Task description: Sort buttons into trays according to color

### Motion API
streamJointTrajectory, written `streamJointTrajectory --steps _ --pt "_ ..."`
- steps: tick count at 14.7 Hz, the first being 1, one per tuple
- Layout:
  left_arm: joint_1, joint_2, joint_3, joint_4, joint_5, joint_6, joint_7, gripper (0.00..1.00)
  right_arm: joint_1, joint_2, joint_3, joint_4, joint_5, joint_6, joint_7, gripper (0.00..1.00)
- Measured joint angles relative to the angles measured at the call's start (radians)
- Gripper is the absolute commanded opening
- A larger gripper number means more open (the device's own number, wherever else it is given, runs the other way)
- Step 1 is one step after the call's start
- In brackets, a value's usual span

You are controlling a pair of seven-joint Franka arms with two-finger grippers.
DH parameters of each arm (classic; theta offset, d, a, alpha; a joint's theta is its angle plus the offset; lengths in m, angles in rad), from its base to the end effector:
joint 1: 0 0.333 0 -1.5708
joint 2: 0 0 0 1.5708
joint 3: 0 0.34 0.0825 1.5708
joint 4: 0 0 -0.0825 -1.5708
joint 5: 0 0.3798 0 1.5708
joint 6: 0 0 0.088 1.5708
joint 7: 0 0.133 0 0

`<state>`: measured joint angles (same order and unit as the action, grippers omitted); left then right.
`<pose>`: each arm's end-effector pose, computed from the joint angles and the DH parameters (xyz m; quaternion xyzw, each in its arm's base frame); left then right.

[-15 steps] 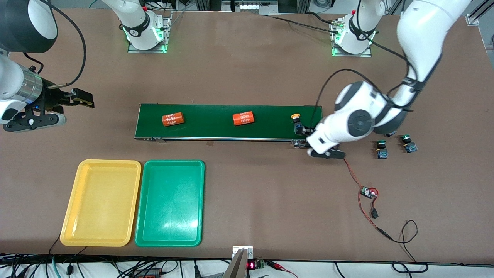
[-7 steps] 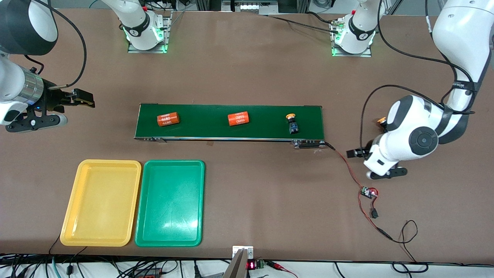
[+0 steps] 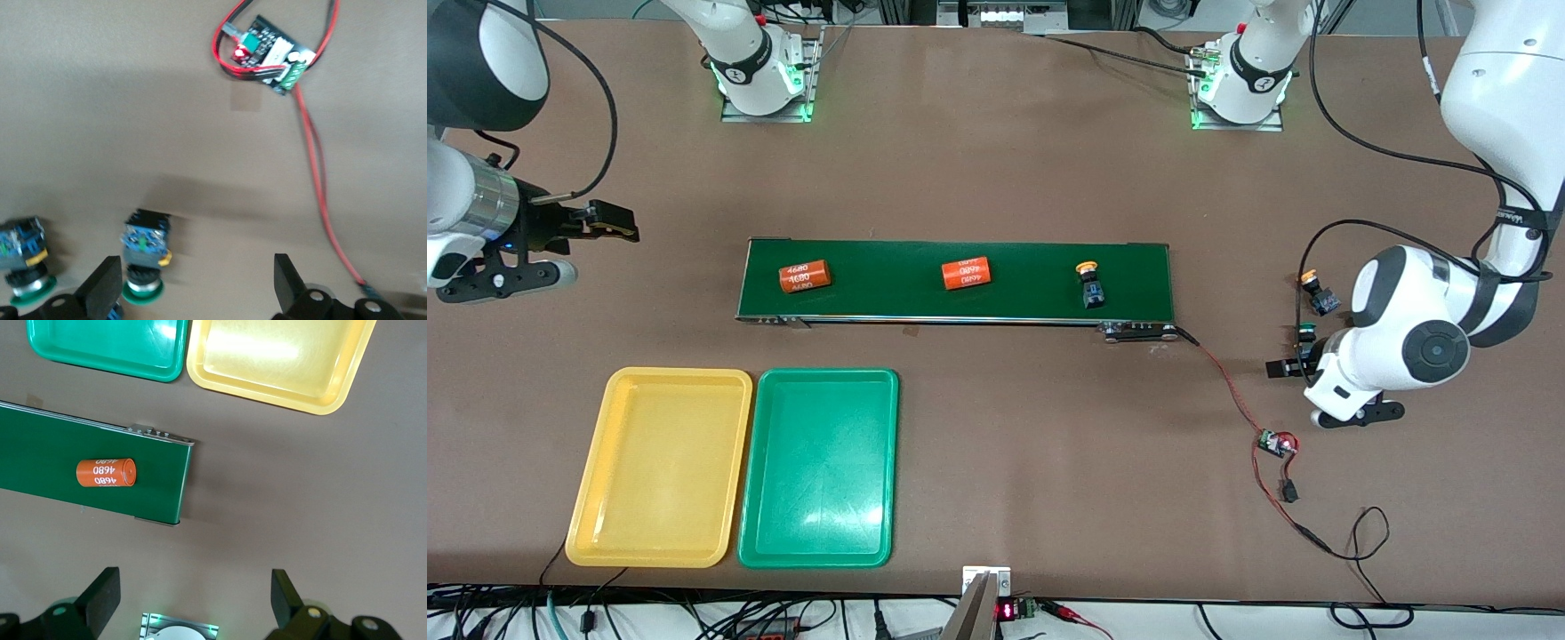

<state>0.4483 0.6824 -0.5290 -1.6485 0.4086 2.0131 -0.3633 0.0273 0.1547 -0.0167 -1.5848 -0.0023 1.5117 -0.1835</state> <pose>0.6652 0.0166 0.2351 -0.9926 -0.0646 0.0980 0.0294 0.5778 0.0064 0.5244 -0.9888 -0.0963 0.1134 0.0074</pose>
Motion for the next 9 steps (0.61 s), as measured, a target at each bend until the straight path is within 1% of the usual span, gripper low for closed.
streamJointTrajectory --steps 2,3,5,7,9 --pt "0.021 0.015 0.001 0.0 0.0 0.024 0.083 1.0 -0.015 -0.021 0.0 -0.024 0.018 0.014 -0.006 1.0" --pt "0.03 0.022 0.003 0.0 0.0 0.026 0.125 1.0 -0.017 -0.053 0.0 -0.061 0.024 0.028 -0.006 1.0" --pt "0.048 0.035 0.004 0.0 0.0 0.029 0.201 1.0 -0.016 -0.158 0.001 -0.178 0.027 0.065 -0.006 1.0" --pt "0.066 0.048 0.004 -0.002 0.0 0.03 0.243 1.0 -0.017 -0.284 0.001 -0.326 0.027 0.098 0.006 1.0" --pt "0.079 0.057 0.004 -0.018 0.0 0.029 0.258 1.0 -0.017 -0.367 0.002 -0.433 0.027 0.114 0.022 1.0"
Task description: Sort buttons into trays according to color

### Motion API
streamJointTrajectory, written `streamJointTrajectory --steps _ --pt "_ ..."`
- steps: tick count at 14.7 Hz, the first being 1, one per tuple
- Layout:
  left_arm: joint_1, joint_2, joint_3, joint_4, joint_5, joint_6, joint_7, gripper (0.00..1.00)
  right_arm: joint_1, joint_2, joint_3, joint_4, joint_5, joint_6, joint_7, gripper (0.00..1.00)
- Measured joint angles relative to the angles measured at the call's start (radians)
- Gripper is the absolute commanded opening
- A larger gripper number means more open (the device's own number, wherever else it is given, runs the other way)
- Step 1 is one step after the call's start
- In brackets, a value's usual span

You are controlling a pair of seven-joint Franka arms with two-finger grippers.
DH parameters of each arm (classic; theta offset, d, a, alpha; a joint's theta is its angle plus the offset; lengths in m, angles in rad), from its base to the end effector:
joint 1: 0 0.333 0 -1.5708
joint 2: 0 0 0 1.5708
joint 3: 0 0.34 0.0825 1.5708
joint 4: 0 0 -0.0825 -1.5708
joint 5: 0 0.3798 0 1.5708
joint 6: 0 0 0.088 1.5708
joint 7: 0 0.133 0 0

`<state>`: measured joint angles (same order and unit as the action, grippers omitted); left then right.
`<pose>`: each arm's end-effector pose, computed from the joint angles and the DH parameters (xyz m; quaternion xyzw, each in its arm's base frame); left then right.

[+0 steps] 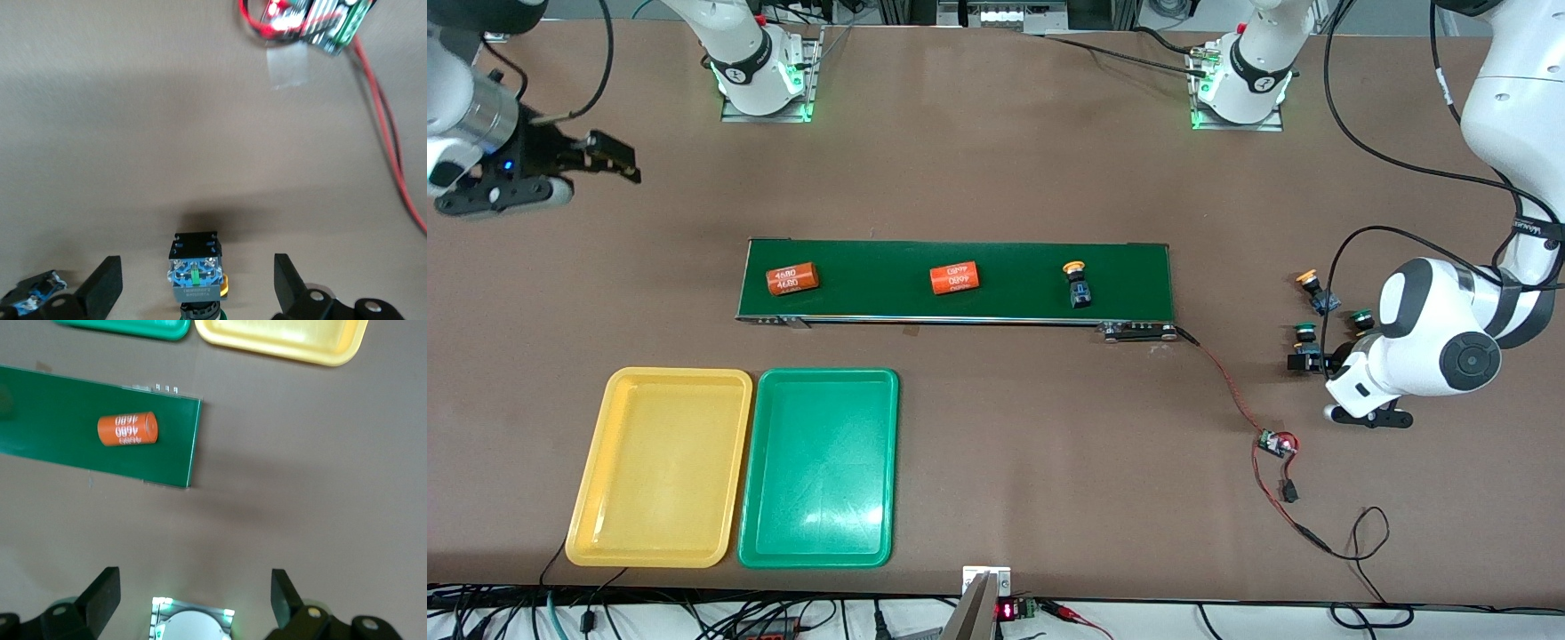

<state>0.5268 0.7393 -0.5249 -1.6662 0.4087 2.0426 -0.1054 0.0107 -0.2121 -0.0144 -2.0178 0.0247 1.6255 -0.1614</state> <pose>0.6544 0.0641 0.1952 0.9924 -0.0275 -0.1200 0.0040 0.4604 0.0010 0.5280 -0.9929 -0.0770 0.0885 0.0211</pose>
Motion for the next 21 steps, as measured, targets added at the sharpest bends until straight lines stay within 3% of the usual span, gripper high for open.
streamJointTrajectory --steps 5,6,7,8,11,12,17,21 --pt "0.024 0.013 0.0 -0.095 0.0 0.084 0.002 1.0 0.008 0.027 0.008 -0.066 0.0 0.049 0.031 1.0" --pt "0.032 0.016 0.001 -0.116 0.0 0.114 0.002 0.92 0.016 0.048 0.01 -0.069 0.0 0.063 0.057 1.0" --pt "0.038 0.016 0.001 -0.127 0.0 0.13 0.002 0.61 0.03 0.07 0.011 -0.071 0.0 0.078 0.086 1.0" --pt "0.042 0.015 0.0 -0.128 0.0 0.132 0.003 0.41 0.048 0.09 0.013 -0.075 0.0 0.093 0.107 1.0" --pt "0.045 0.01 -0.005 -0.128 0.0 0.131 0.003 0.04 0.129 0.117 0.017 -0.125 0.001 0.198 0.168 1.0" --pt "0.045 0.006 -0.01 -0.128 0.0 0.128 0.003 0.0 0.167 0.118 0.018 -0.148 0.001 0.235 0.218 1.0" --pt "0.045 -0.008 -0.027 -0.129 0.0 0.101 0.009 0.0 0.348 0.12 0.024 -0.194 0.0 0.31 0.458 1.0" --pt "0.046 -0.025 -0.126 -0.127 0.0 0.056 0.002 0.0 0.423 0.144 0.024 -0.208 0.0 0.408 0.552 1.0"
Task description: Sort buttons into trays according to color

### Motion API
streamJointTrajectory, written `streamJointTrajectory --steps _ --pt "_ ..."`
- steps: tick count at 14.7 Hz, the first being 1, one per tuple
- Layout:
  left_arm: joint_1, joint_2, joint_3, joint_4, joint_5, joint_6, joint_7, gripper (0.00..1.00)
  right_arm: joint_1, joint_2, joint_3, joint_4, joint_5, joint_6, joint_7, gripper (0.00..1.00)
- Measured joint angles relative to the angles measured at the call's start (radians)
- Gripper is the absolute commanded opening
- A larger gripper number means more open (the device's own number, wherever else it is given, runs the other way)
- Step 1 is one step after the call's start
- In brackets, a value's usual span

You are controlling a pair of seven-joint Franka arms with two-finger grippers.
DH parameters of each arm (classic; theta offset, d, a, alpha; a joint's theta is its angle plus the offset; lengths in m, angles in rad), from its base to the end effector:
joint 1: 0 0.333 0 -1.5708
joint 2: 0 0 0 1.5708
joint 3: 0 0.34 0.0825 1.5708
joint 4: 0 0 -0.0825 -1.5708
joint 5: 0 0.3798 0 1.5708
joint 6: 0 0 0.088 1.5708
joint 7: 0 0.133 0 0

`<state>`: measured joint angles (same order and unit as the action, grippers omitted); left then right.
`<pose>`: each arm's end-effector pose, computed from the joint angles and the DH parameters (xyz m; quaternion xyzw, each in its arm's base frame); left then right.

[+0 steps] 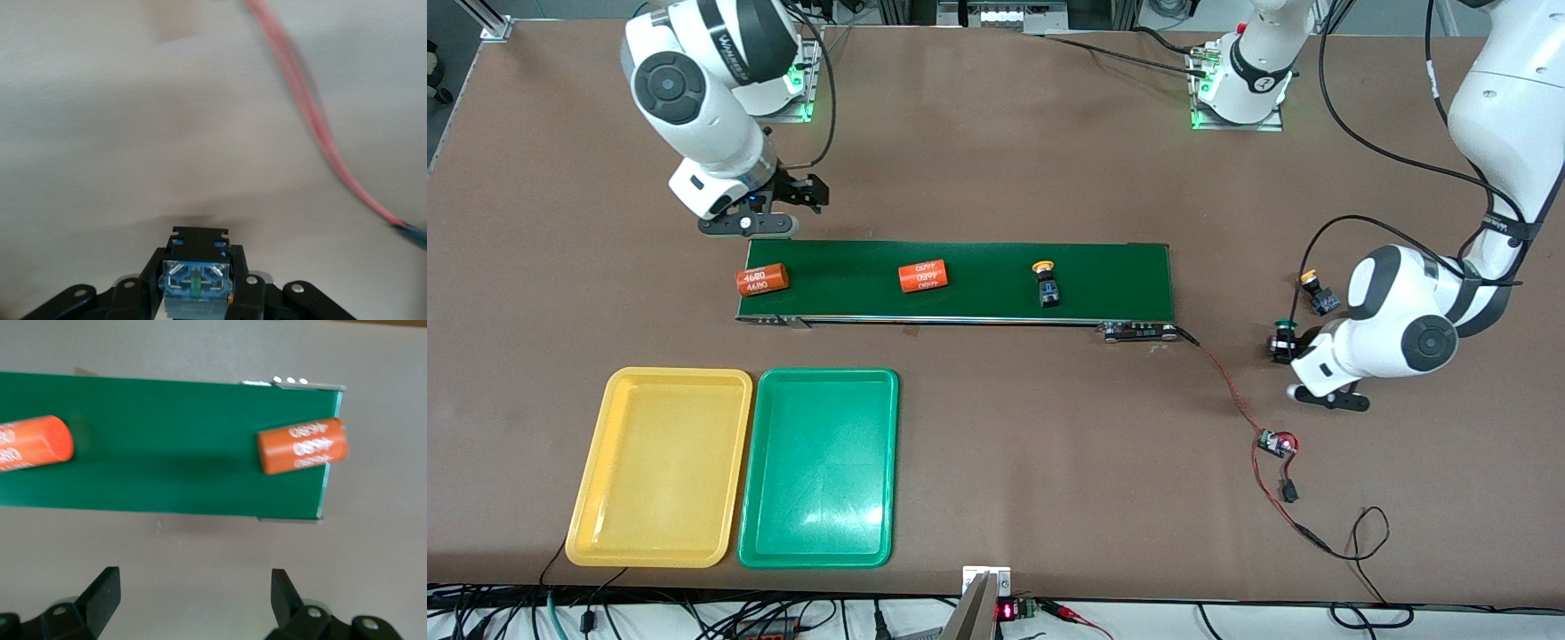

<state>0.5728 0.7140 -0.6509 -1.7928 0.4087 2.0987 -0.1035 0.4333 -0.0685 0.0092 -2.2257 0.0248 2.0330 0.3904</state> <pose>0.6292 0.0023 0.1942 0.9893 -0.0780 -0.1175 0.0382 0.4437 0.2124 0.3935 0.9978 0.0198 -0.0610 0.0156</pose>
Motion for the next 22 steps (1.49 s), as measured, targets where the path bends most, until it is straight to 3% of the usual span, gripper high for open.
streamJointTrajectory --steps 8,15,18,19,20,21,22 --pt "-0.025 -0.013 -0.338 -0.006 0.0 -0.148 -0.459 0.0 0.092 0.065 0.0 -0.001 0.0 0.126 0.132 1.0" --pt "-0.163 0.008 -0.357 -0.022 0.0 -0.146 -0.589 0.03 0.093 0.064 -0.007 0.0 0.0 0.127 0.141 1.0" --pt "-0.239 0.015 -0.33 -0.022 0.0 -0.142 -0.6 0.15 0.093 0.065 -0.009 0.0 0.0 0.128 0.141 1.0" --pt "-0.257 0.015 -0.314 -0.022 0.0 -0.137 -0.601 0.21 0.093 0.066 -0.01 0.0 0.0 0.128 0.142 1.0" --pt "-0.266 0.015 -0.298 -0.022 0.001 -0.126 -0.601 0.4 0.092 0.068 -0.011 0.0 0.0 0.128 0.142 1.0" --pt "-0.269 0.015 -0.285 -0.022 0.001 -0.118 -0.6 0.77 0.092 0.07 -0.013 0.0 0.0 0.128 0.142 1.0" --pt "-0.268 0.016 -0.274 -0.022 0.001 -0.109 -0.598 1.0 0.092 0.072 -0.016 0.0 0.0 0.128 0.142 1.0"
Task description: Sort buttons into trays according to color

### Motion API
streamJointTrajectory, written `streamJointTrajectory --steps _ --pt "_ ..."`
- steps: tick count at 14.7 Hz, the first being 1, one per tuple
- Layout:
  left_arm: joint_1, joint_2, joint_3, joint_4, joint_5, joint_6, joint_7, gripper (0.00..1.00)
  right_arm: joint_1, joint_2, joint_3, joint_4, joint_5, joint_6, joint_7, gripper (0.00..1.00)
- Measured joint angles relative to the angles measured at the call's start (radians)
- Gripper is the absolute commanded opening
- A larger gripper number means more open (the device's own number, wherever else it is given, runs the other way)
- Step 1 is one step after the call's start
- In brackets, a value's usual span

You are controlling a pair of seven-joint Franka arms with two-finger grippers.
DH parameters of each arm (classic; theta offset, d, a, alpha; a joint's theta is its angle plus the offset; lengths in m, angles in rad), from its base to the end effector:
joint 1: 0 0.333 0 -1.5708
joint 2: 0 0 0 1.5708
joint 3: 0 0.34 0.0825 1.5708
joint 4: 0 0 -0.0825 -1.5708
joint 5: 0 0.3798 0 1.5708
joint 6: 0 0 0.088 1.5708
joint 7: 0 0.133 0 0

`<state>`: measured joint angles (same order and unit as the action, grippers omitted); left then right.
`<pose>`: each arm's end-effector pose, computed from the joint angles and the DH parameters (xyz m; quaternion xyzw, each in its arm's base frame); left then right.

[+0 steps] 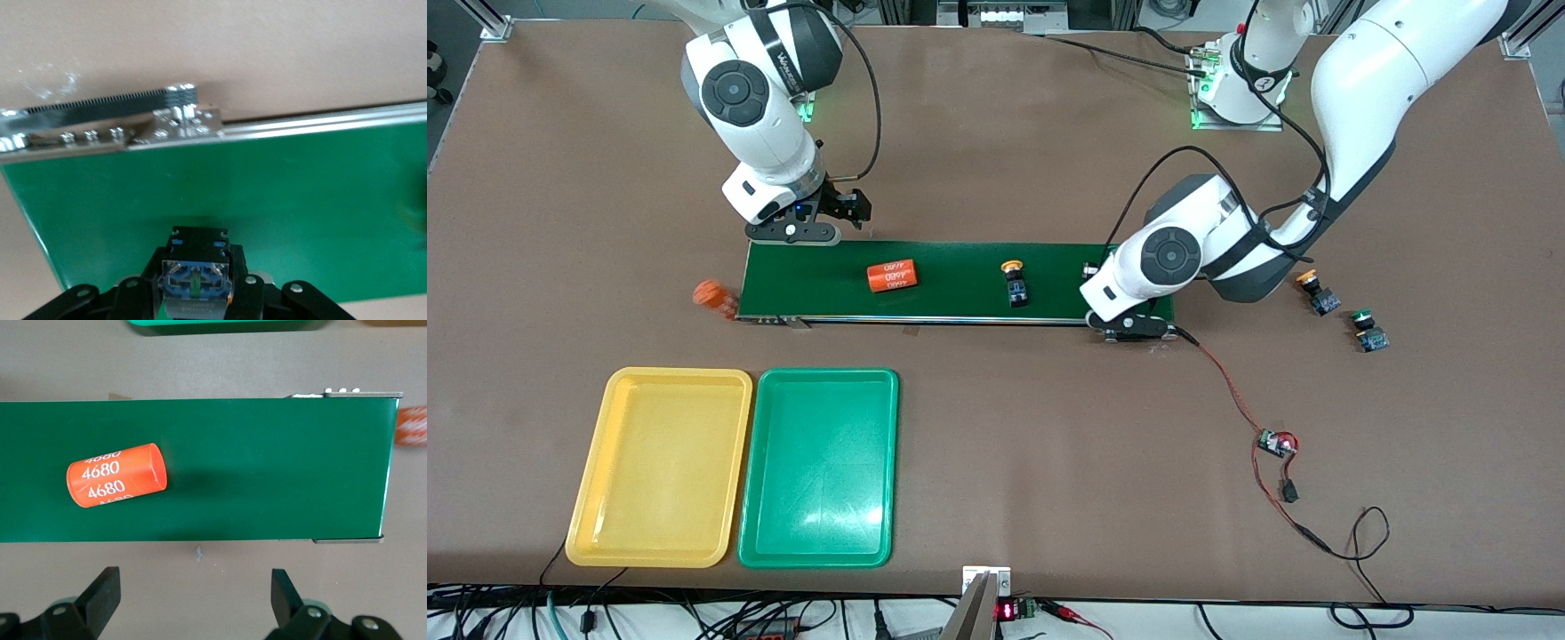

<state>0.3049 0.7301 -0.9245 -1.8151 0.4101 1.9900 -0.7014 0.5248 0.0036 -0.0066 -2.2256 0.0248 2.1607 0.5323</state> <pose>0.5417 -0.2955 0.2443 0.9867 -0.0387 -0.1565 0.0207 0.4452 0.2556 0.3669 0.9993 -0.0143 -0.0347 0.0085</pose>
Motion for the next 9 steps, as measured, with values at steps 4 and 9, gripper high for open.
streamJointTrajectory --steps 4,9 --pt "0.005 0.001 0.012 0.008 0.003 0.04 0.002 1.0 -0.002 0.002 -0.008 0.0 0.0 0.0 0.0 1.0" --pt "0.072 -0.017 -0.011 0.067 0.003 -0.004 0.002 1.0 -0.003 0.003 -0.008 0.0 0.0 0.0 0.0 1.0"
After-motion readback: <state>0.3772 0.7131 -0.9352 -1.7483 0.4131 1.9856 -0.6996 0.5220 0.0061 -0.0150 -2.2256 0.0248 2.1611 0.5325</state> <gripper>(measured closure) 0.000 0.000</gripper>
